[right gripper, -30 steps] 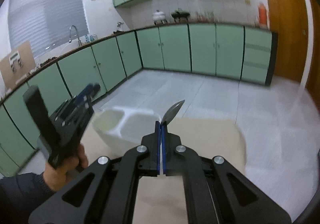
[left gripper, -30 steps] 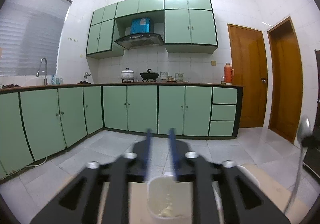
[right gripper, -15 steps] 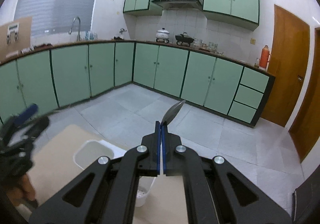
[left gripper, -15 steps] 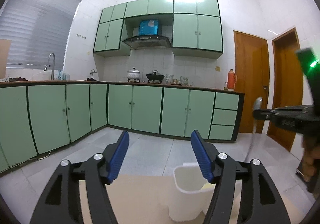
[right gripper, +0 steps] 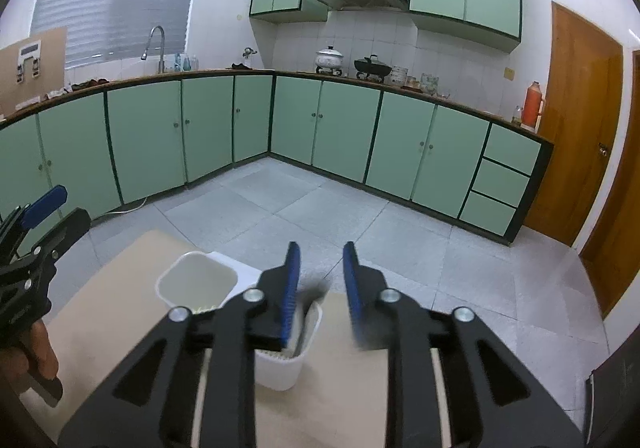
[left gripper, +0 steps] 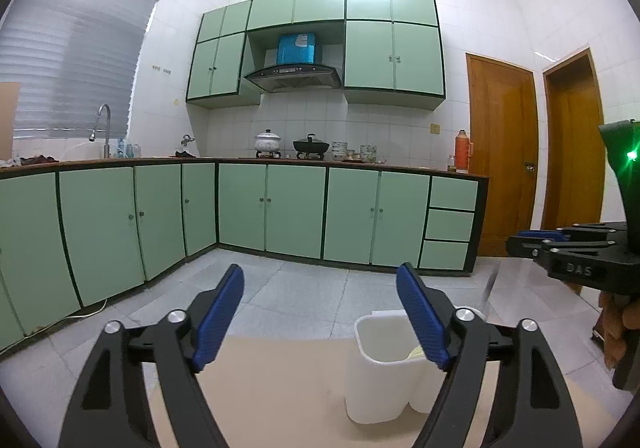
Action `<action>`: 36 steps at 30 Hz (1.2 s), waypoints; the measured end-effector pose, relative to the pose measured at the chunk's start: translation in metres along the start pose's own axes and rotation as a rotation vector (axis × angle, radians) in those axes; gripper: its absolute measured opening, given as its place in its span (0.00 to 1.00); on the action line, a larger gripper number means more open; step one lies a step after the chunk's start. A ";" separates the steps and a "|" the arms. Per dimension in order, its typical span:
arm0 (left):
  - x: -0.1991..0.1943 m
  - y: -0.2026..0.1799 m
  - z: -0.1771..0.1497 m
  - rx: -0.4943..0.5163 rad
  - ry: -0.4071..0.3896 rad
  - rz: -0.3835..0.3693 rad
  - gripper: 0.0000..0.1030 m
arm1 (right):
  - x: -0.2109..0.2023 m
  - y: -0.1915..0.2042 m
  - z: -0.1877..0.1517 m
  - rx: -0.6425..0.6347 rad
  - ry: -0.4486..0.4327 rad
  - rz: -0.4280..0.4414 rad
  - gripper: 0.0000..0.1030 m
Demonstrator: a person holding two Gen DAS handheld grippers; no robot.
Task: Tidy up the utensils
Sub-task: 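Move both open tools back over the chopstick bundle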
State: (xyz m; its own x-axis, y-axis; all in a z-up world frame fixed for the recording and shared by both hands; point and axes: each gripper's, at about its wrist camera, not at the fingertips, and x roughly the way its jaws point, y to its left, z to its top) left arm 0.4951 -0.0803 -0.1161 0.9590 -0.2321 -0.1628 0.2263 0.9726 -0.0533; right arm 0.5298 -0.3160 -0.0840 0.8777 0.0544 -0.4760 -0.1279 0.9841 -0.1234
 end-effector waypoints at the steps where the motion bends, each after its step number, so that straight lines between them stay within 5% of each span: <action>1: -0.003 0.002 0.002 -0.005 0.001 0.002 0.79 | -0.004 0.000 -0.001 0.000 0.000 0.001 0.22; 12: -0.043 0.013 -0.002 -0.013 0.135 -0.011 0.82 | -0.071 -0.007 -0.035 0.075 0.027 0.072 0.22; 25: -0.217 -0.024 -0.102 0.015 0.394 -0.115 0.87 | -0.205 0.074 -0.250 0.150 0.286 0.172 0.23; 29: -0.260 -0.033 -0.126 0.015 0.391 -0.103 0.87 | -0.219 0.104 -0.282 0.140 0.324 0.206 0.24; 36: -0.280 -0.042 -0.163 0.010 0.437 -0.118 0.87 | -0.220 0.134 -0.297 0.048 0.342 0.232 0.24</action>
State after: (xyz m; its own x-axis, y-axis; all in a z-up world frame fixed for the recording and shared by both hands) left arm 0.1893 -0.0582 -0.2285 0.7651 -0.3234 -0.5569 0.3334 0.9388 -0.0872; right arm 0.1820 -0.2467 -0.2544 0.6234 0.2240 -0.7491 -0.2750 0.9597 0.0581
